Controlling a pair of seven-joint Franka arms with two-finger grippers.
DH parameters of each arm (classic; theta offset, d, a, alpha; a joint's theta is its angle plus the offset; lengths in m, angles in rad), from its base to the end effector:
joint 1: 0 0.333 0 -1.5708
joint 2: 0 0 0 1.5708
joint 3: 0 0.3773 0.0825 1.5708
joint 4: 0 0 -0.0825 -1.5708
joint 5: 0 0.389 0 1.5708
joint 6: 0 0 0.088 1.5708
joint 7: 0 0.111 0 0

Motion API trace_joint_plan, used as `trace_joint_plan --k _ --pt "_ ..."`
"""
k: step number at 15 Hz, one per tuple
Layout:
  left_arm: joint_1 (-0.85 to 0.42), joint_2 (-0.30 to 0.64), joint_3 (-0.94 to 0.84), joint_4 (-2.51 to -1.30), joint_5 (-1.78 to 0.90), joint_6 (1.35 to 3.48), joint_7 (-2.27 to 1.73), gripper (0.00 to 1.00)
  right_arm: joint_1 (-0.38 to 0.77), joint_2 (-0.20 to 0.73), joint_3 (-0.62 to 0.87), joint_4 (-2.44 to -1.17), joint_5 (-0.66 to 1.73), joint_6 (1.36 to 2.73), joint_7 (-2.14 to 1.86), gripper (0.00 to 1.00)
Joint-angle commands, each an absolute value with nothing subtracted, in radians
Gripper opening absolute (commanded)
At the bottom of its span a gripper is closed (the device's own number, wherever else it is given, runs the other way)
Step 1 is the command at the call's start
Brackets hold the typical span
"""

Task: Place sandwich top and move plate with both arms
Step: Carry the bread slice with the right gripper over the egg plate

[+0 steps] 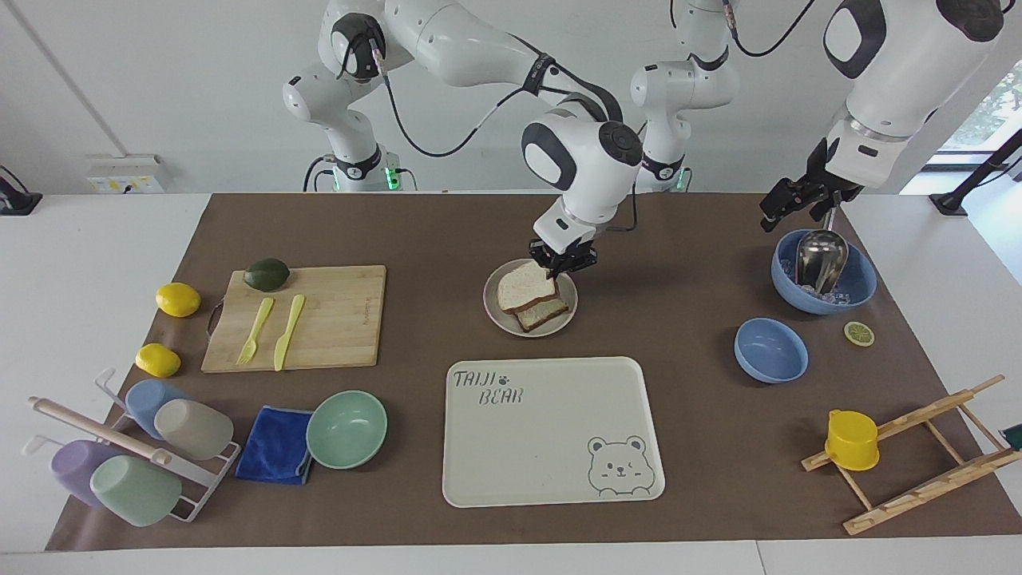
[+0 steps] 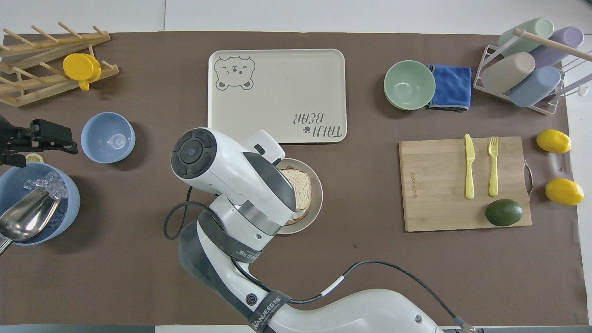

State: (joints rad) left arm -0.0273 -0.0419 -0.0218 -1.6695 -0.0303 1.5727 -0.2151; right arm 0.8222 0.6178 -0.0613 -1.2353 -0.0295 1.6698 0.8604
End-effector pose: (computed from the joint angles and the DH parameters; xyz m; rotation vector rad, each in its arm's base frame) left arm 0.5406 -0.0302 0.6581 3.1075 0.2600 -0.0909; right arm 0.5357 0.5229 0.4392 2.9596 -0.1271 -0.1160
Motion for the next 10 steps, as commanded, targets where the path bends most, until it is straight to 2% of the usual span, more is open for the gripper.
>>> trace_joint_plan --k 1,10 --pt "-0.014 -0.08 -0.026 -1.715 -0.043 1.6 -0.202 1.0 0.808 0.584 -0.06 -1.308 0.0 1.73 0.877 0.0" --pt "-0.014 -0.08 -0.026 -1.715 -0.041 1.603 -0.202 1.0 0.793 0.552 -0.06 -1.42 0.047 1.865 0.91 0.0"
